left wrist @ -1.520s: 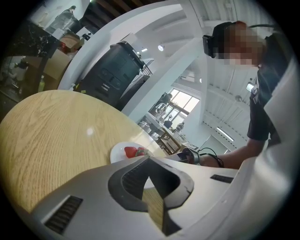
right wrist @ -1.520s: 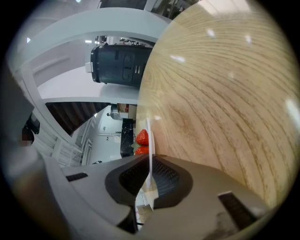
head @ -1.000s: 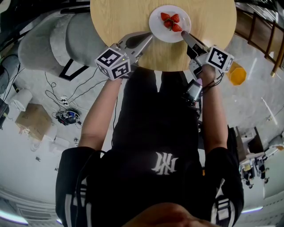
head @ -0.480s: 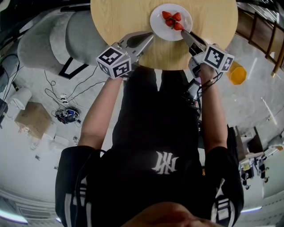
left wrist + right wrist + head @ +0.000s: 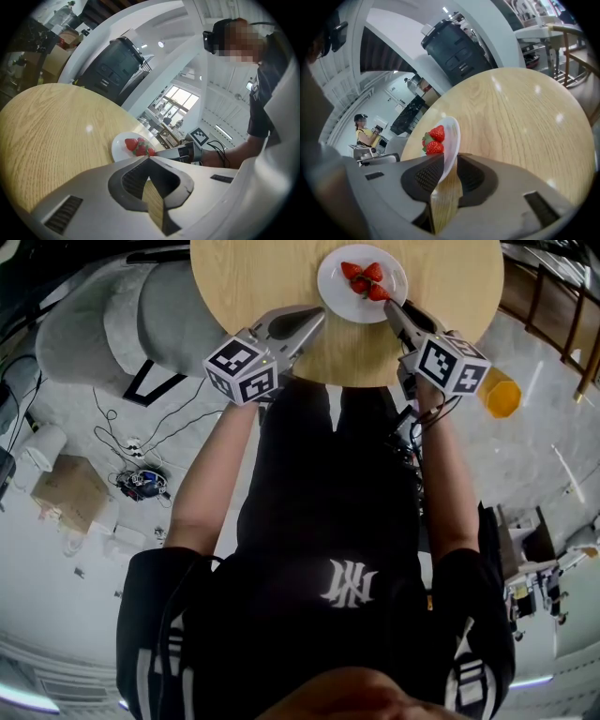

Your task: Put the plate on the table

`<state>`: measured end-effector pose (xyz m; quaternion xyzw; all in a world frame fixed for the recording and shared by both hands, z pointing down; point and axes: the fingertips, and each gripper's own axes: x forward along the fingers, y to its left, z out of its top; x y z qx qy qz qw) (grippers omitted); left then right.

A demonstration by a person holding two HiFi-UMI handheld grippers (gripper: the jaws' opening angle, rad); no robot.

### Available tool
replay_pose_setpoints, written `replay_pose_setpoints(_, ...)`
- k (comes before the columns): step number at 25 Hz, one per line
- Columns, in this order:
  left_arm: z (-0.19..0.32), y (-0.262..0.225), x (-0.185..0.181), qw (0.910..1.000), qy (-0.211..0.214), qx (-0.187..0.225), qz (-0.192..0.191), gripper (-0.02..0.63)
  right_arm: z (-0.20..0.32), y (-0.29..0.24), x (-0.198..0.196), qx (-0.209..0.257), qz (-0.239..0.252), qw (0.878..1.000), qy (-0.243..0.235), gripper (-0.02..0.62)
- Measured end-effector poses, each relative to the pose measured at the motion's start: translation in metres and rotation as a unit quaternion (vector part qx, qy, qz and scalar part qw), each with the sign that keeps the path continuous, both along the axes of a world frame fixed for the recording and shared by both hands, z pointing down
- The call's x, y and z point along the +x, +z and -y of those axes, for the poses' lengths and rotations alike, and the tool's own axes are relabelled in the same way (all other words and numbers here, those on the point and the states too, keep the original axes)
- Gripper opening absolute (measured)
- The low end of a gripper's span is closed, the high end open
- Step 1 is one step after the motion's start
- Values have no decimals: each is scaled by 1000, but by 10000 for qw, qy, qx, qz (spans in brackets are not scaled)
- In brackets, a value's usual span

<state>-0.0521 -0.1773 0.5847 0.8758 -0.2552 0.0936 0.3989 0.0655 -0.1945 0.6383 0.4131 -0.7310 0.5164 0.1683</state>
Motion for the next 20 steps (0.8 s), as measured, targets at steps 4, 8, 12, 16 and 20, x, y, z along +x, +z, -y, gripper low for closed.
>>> replay_pose_setpoints(4, -1, 1, 1, 10000, 20, -13, -6, 2, 1, 4, 2, 115, -308, 9994, -92, 105)
replay_pose_setpoints(8, -2, 2, 3, 10000, 49, -36, -18, 2, 4, 7, 5, 227, -670, 9974, -156, 118)
replay_pose_setpoints(12, -3, 2, 3, 10000, 52, -41, -19, 2, 6, 8, 5, 277, -740, 9968, -107, 117)
replay_pose_setpoints(16, -3, 2, 4, 10000, 74, -37, -19, 2, 8, 8, 6, 386, -964, 9944, -198, 121)
replay_pose_setpoints(20, -3, 5, 4, 10000, 81, -51, -4, 2, 9, 9, 7, 480, -1280, 9901, -316, 129)
